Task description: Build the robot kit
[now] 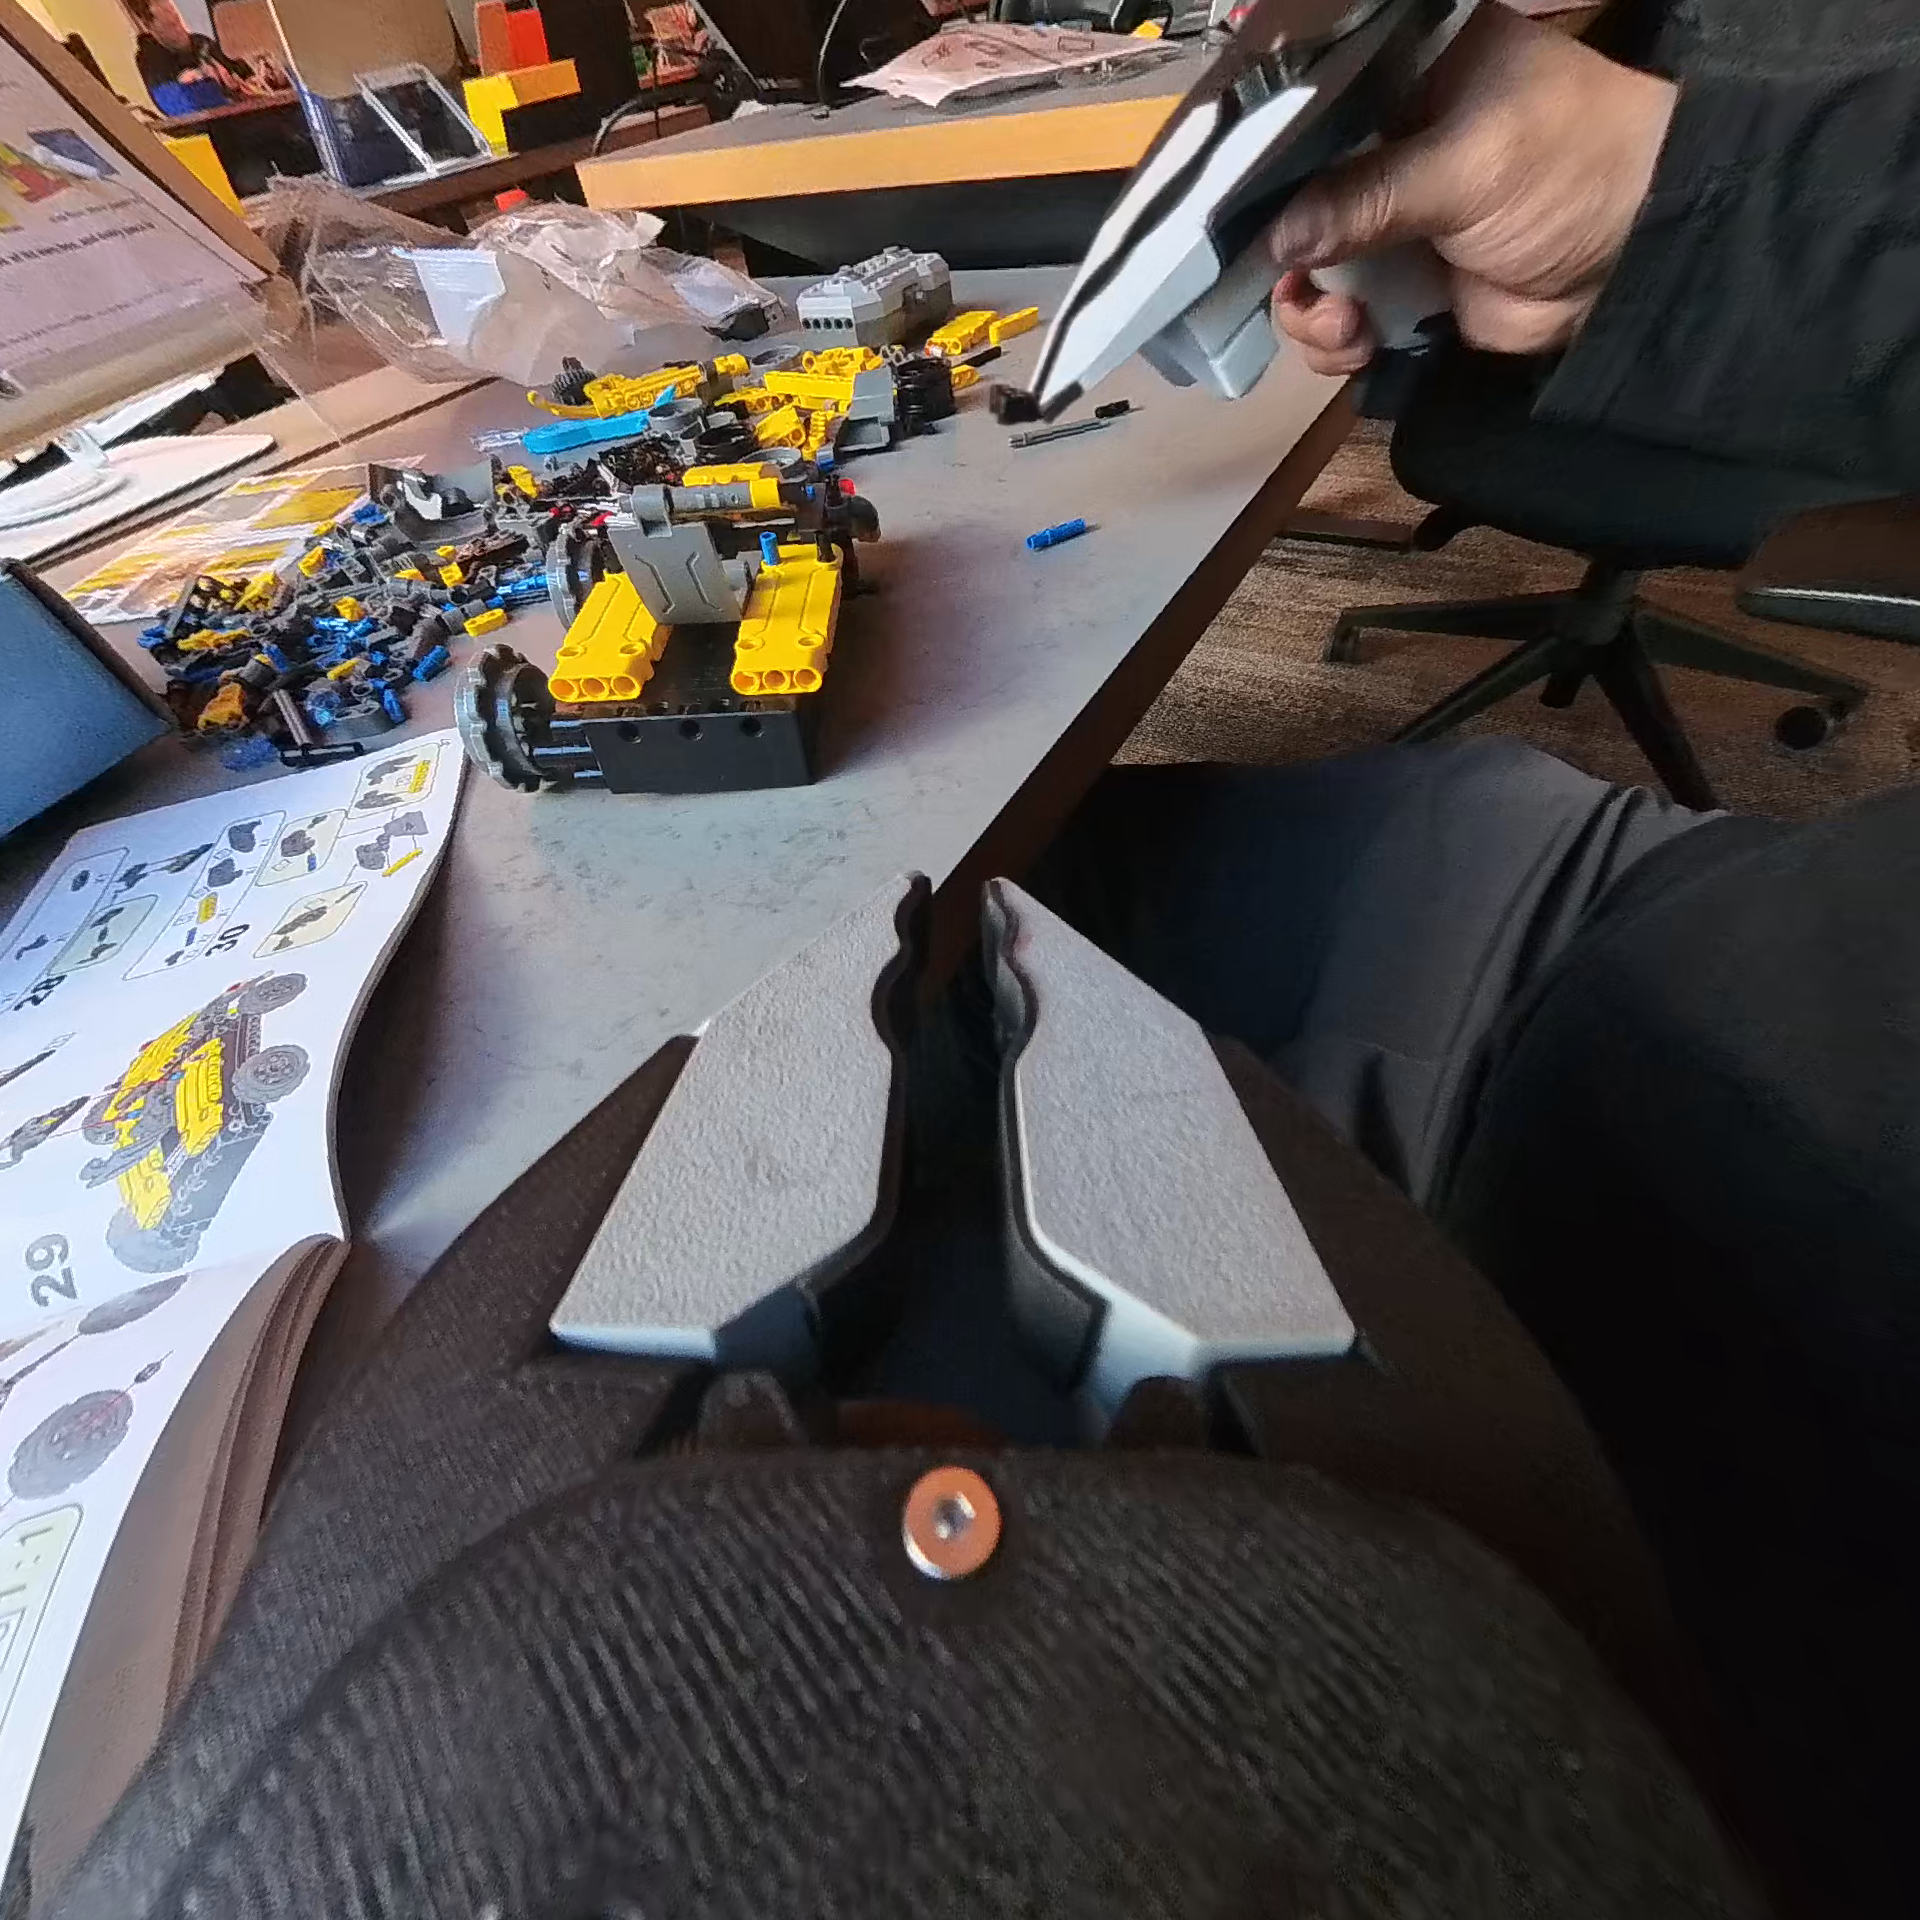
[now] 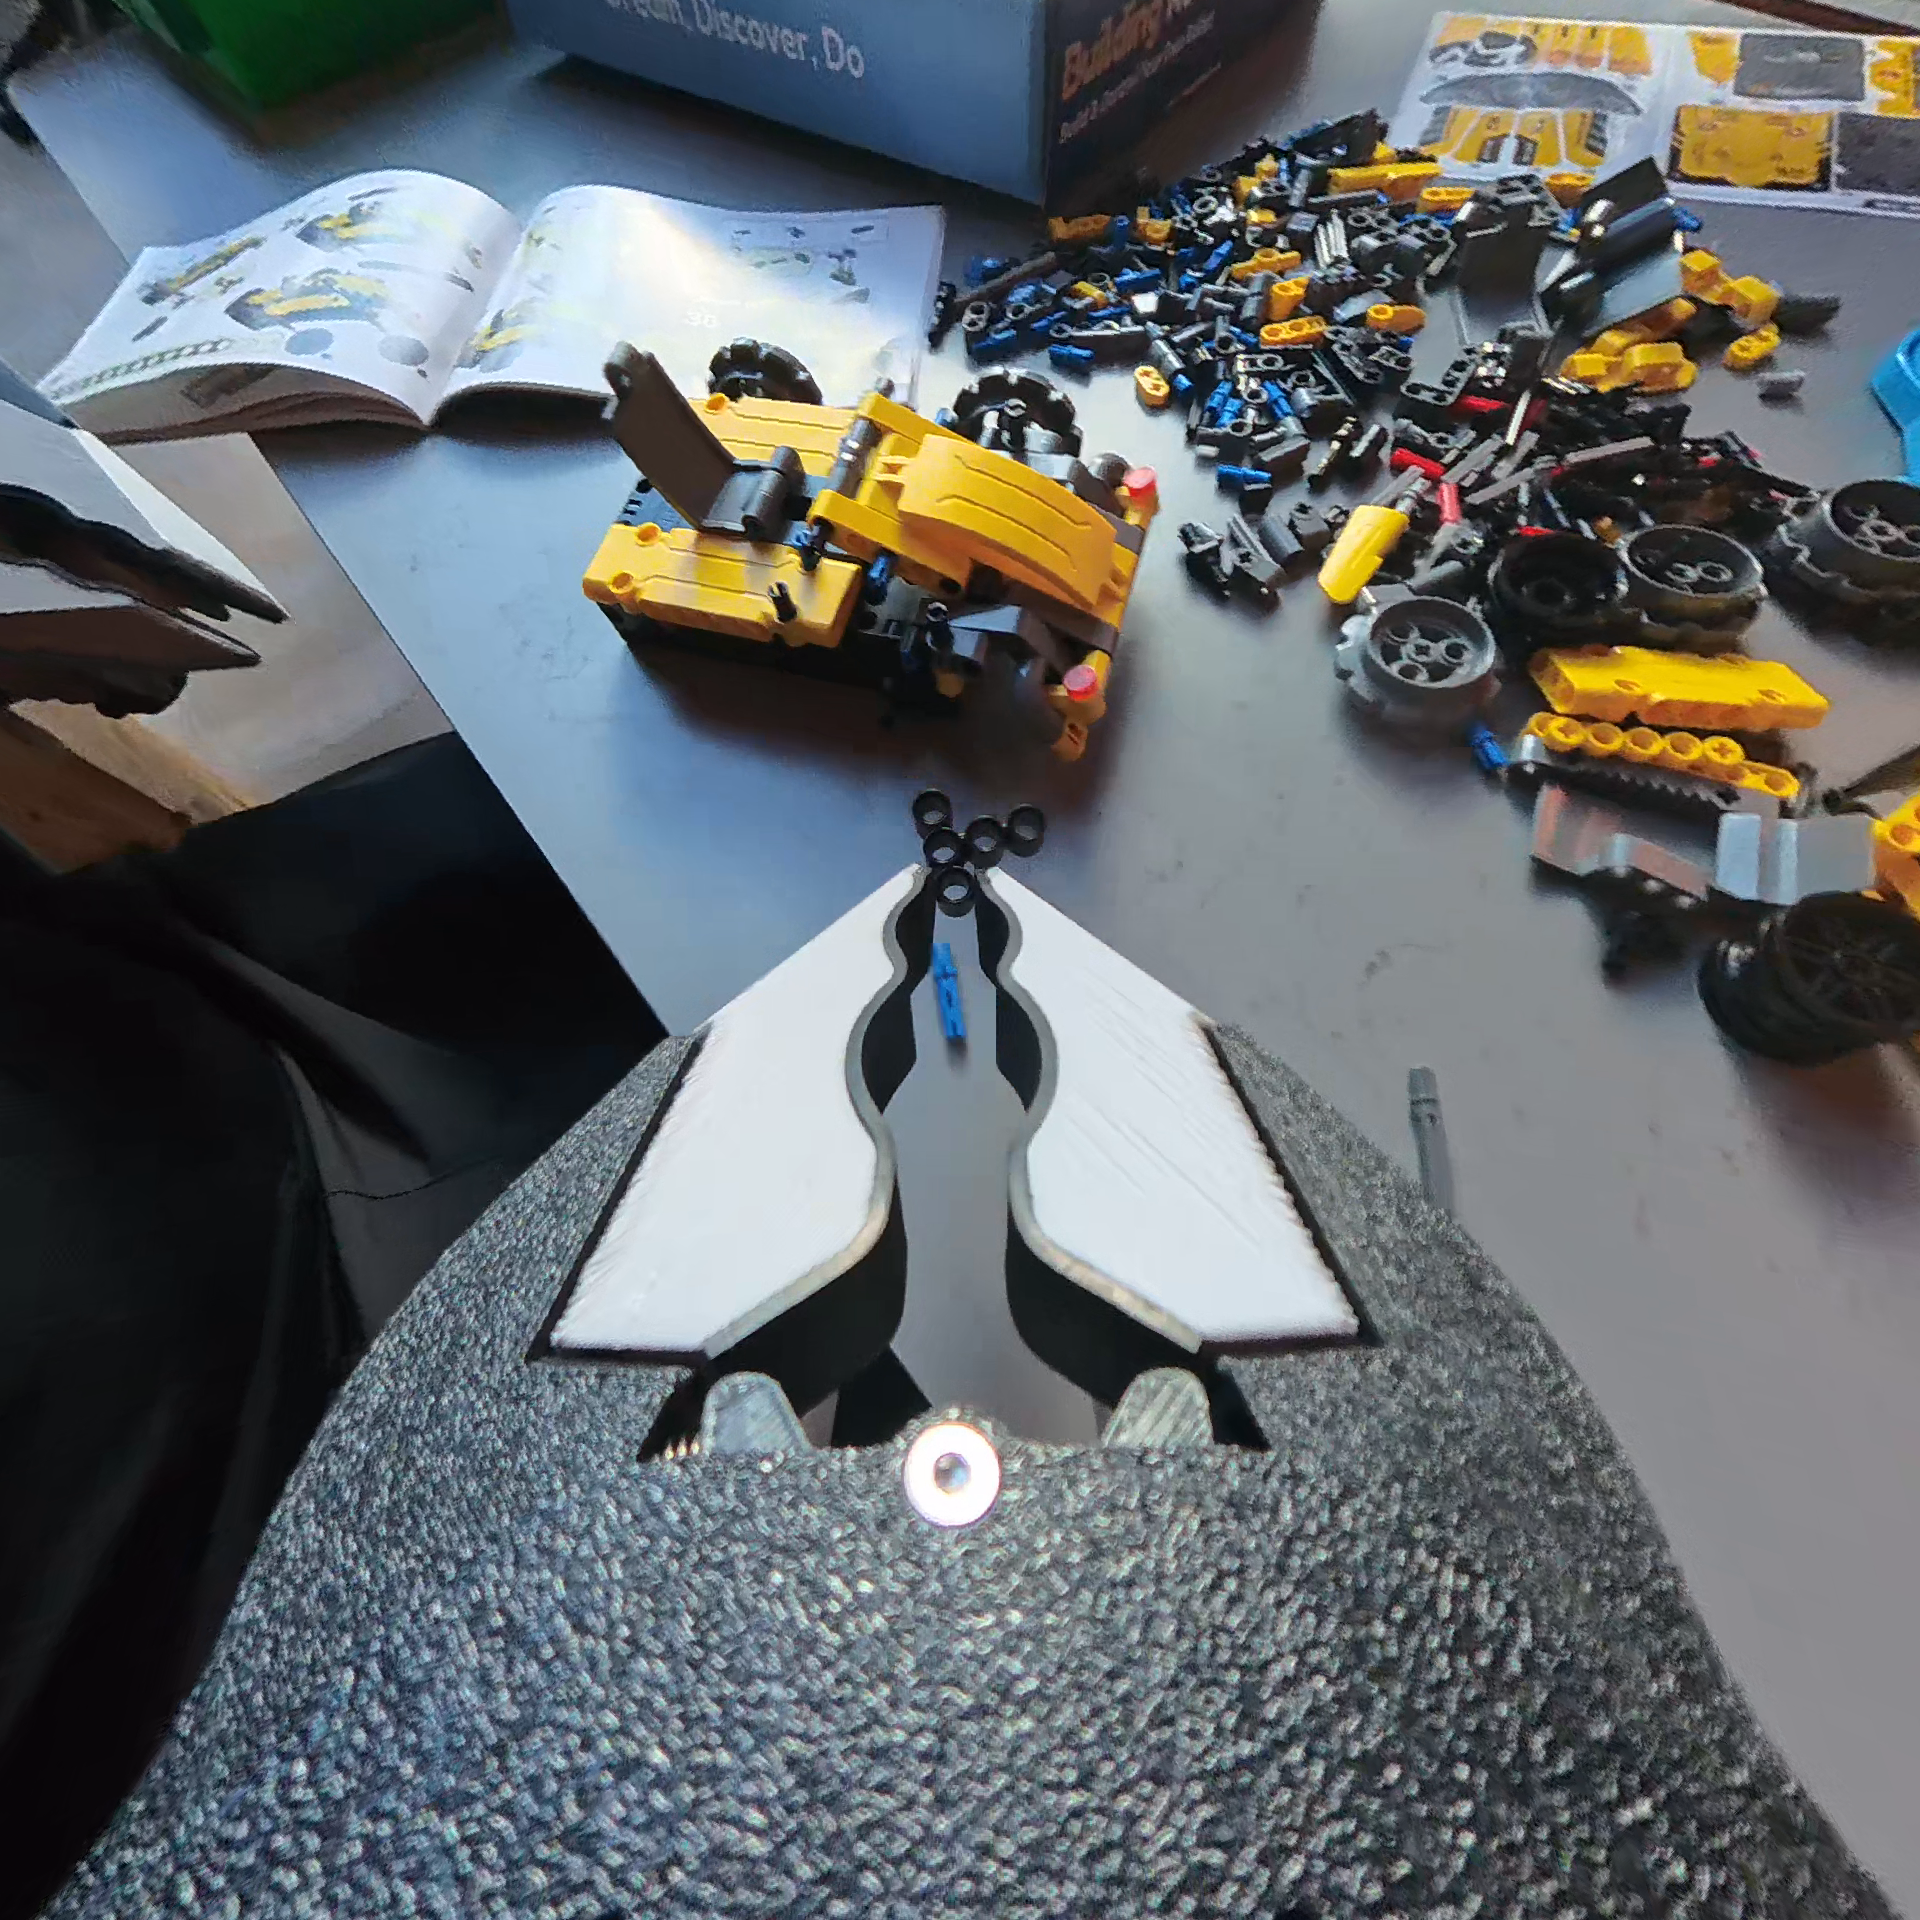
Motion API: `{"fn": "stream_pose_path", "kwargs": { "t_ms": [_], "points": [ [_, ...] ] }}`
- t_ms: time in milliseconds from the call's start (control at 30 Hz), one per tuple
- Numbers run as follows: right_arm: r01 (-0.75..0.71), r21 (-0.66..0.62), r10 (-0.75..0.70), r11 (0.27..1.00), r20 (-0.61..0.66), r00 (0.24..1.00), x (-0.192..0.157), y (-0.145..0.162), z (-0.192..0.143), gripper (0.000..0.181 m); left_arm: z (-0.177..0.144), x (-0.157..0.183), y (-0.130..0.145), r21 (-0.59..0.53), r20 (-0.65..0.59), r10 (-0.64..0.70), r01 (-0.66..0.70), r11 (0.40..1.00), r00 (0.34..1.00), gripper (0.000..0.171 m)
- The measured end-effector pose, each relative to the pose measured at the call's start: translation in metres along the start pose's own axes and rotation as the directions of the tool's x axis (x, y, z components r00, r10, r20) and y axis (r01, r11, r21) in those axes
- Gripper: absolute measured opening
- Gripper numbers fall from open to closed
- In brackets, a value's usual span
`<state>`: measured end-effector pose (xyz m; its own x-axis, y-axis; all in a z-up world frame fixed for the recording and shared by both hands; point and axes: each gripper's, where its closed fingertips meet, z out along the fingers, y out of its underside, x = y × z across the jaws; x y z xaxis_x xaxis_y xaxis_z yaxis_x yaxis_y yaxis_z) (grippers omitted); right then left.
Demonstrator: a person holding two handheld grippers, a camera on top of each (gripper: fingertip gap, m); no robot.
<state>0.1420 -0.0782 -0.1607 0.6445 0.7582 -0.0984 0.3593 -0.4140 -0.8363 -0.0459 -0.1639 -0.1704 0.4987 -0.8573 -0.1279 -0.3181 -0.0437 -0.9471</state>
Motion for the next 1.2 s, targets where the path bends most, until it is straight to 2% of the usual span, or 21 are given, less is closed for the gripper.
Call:
{"fn": "stream_pose_path", "kwargs": {
  "t_ms": [200, 500, 667, 933, 1200],
  "points": [
    [-0.046, -0.042, 0.045, 0.998, -0.036, 0.998, 0.022, 0.024, -0.012, 0.007, -0.001, -0.002, 0.0, 0.001, 0.003, -0.005, 0.005, 1.0, 1.0, 0.006],
    [-0.126, -0.082, 0.123, 0.989, -0.035, 0.992, 0.035, 0.051, -0.016, 0.007, 0.001, -0.001, 0.002, -0.008, 0.002, -0.007, 0.007, 1.0, 1.0, 0.006],
    [-0.121, -0.094, 0.117, 0.988, -0.045, 0.992, 0.036, 0.052, -0.014, 0.007, 0.002, -0.002, 0.003, -0.01, 0.0, -0.012, 0.012, 1.0, 1.0, 0.005],
    [-0.05, -0.194, 0.035, 0.98, -0.08, 0.996, 0.028, 0.052, -0.01, 0.012, 0.002, -0.002, 0.003, -0.012, -0.002, -0.015, 0.015, 1.0, 1.0, 0.006],
    [-0.049, -0.16, 0.035, 0.986, -0.089, 0.995, 0.028, 0.041, -0.017, 0.016, 0.002, -0.001, 0.003, -0.01, -0.006, -0.023, 0.023, 1.0, 1.0, 0.006]
  ]
}}
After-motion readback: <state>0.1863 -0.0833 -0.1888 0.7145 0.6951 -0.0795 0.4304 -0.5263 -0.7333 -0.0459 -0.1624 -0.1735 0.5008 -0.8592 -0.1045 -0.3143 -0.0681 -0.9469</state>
